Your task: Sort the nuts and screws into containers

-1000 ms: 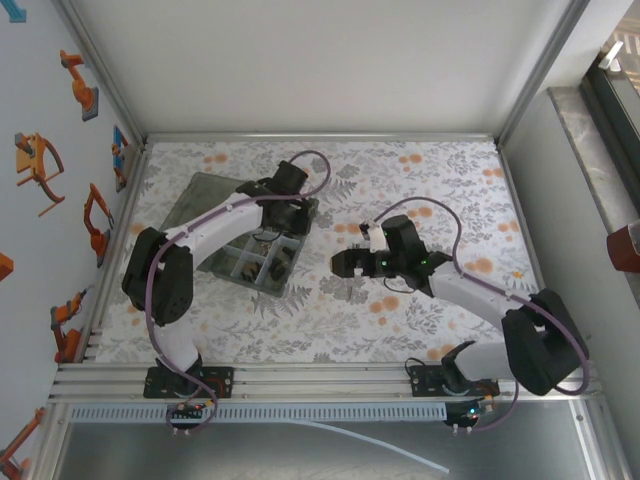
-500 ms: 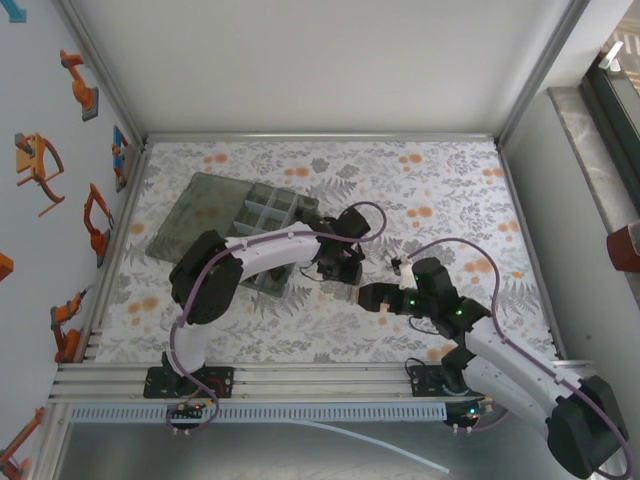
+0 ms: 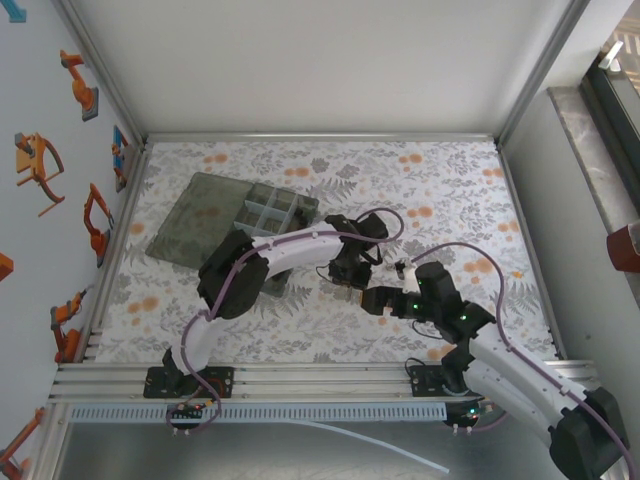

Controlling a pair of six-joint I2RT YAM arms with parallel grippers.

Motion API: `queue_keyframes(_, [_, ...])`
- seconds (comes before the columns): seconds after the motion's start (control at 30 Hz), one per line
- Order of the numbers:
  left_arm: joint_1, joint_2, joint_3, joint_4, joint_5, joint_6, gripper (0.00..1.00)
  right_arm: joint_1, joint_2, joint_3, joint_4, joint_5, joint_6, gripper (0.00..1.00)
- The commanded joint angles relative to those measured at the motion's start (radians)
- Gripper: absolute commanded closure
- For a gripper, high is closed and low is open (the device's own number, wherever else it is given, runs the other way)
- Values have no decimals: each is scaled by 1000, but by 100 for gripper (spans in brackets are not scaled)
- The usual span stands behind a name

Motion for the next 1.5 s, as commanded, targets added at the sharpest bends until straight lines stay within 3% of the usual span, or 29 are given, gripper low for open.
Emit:
queue_keyframes(0.0, [-1, 53, 52, -85, -29, 34, 73, 2, 13, 23, -20, 21, -29, 1])
queue_keyframes(0.23, [-1, 85, 58, -113, -60, 48, 81, 1, 56, 43, -11, 33, -48, 0])
queue_keyframes(0.4, [25, 22, 14, -87, -109, 53, 87, -3, 129, 105, -5, 56, -94, 0])
queue_keyframes(0.77, [269, -294, -251, 299, 11, 64, 93, -62, 377, 250, 137, 1, -140, 0])
queue_keyframes(1.1, [516, -346, -212, 153, -140, 232, 93, -62, 637, 460, 261, -106, -151, 0])
queue_keyframes(1.47, [583, -276, -189, 132, -216, 318, 93, -61, 696, 523, 242, -125, -170, 0])
